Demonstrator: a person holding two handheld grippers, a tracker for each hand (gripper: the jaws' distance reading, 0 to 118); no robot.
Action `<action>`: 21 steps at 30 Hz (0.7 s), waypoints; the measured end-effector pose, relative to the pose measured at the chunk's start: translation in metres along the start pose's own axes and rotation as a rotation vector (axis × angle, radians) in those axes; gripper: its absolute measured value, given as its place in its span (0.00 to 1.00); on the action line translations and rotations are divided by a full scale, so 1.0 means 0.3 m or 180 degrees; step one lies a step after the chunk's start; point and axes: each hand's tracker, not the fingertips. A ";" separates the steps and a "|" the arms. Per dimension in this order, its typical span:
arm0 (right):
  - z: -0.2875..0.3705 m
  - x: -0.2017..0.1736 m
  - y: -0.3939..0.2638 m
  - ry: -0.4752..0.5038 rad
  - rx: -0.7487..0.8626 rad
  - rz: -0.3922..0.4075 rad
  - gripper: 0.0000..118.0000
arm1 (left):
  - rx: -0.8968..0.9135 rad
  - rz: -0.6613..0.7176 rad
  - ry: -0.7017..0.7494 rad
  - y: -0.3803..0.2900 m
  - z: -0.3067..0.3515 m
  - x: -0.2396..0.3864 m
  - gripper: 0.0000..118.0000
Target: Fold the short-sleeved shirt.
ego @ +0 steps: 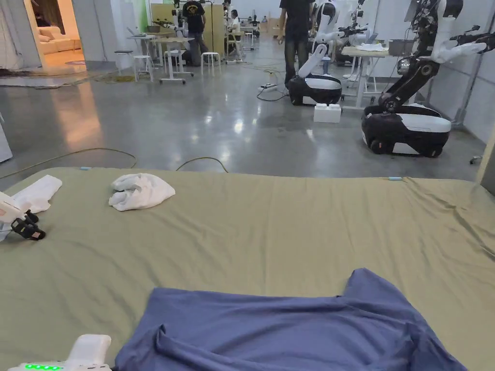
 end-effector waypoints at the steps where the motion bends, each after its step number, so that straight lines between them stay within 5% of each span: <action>1: 0.034 0.006 -0.041 0.0015 0.0015 0.0009 0.06 | -0.0022 0.0019 -0.0015 -0.046 0.035 -0.006 0.06; 8: 0.169 -0.019 -0.328 0.0178 -0.0231 -0.0128 0.06 | -0.0123 0.0230 -0.0222 -0.346 0.112 -0.059 0.06; 10: 0.163 -0.028 -0.355 0.0235 -0.0243 -0.0135 0.10 | -0.0050 0.0232 -0.0273 -0.368 0.103 -0.067 0.33; 12: 0.131 -0.018 -0.363 0.0226 -0.0257 -0.0089 0.17 | 0.0023 0.0302 -0.0128 -0.360 0.121 -0.069 0.40; 14: 0.145 -0.015 -0.356 0.0221 -0.0240 -0.0078 0.47 | 0.0247 0.0392 -0.0197 -0.337 0.178 -0.061 0.67; 15: 0.168 -0.013 -0.351 0.0256 -0.0104 -0.0119 0.56 | 0.0439 0.0423 -0.0203 -0.326 0.223 -0.050 0.67; 18: 0.246 -0.047 -0.328 0.0451 0.0353 -0.0246 0.54 | 0.0912 0.0430 -0.0306 -0.303 0.339 0.001 0.65; 19: 0.267 -0.057 -0.324 0.0492 0.0458 -0.0247 0.50 | 0.1019 0.0392 -0.0448 -0.300 0.370 0.016 0.57; 20: 0.302 -0.079 -0.315 0.0550 0.0562 -0.0218 0.40 | 0.1132 0.0356 -0.0530 -0.301 0.397 0.039 0.38; 21: 0.320 -0.094 -0.312 0.0544 0.0655 -0.0219 0.09 | 0.1182 0.0310 -0.0500 -0.298 0.409 0.062 0.06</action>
